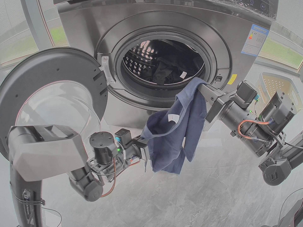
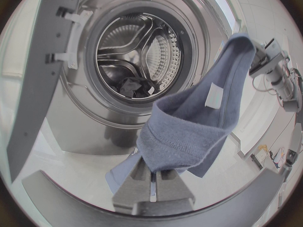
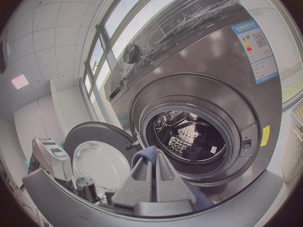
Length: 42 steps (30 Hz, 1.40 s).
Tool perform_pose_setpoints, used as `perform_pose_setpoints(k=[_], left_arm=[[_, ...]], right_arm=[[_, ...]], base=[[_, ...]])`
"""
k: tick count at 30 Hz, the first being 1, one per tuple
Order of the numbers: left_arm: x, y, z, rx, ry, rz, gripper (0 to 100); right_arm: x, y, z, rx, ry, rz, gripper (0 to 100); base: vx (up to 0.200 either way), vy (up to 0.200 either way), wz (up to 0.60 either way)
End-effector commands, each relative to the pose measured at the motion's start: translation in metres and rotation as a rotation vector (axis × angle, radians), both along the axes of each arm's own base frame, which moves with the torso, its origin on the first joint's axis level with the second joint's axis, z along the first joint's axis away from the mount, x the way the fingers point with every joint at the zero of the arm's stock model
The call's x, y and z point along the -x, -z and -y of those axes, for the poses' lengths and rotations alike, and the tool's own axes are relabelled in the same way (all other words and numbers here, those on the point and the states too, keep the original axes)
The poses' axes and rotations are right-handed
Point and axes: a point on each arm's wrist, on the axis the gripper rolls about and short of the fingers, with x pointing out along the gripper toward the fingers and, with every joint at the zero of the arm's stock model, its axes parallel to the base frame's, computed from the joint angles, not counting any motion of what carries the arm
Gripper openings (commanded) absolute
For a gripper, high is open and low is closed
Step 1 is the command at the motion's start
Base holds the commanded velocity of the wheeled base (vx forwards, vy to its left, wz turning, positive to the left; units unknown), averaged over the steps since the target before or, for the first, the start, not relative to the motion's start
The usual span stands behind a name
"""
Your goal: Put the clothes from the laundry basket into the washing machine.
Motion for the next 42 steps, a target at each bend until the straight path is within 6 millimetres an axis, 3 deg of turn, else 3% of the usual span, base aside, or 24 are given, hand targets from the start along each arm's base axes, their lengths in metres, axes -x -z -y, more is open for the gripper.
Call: perform_pose_setpoints(k=[1,4,10,22,29,42], left_arm=[[0.039,-0.05,-0.041,0.02,-0.044,0.044,0],[0.054,-0.064,-0.053,0.031,-0.052,0.06,0],[0.079,-0.112,-0.071,0.128,-0.062,0.185,0],[0.075,-0.154,-0.081,0.213,-0.098,0.337,0],[0.088,-0.169,-0.085,0.24,-0.089,0.381,0],[0.091,-0.183,-0.083,0.274,-0.084,0.426,0]], right_arm=[[0.001,0.004,0.004,0.011,0.01,-0.014,0],[0.003,0.008,0.006,0.023,0.01,-0.028,0],[0.007,0.015,0.009,0.031,0.011,-0.036,0],[0.004,0.024,0.02,0.052,0.049,-0.064,0],[0.0,0.014,0.035,0.026,0.1,-0.021,0],[0.009,-0.014,0.041,-0.022,0.109,0.078,0]], base=[[0.0,0.0,0.0],[0.0,0.0,0.0],[0.0,0.0,0.0],[0.0,0.0,0.0],[0.0,0.0,0.0],[0.0,0.0,0.0]])
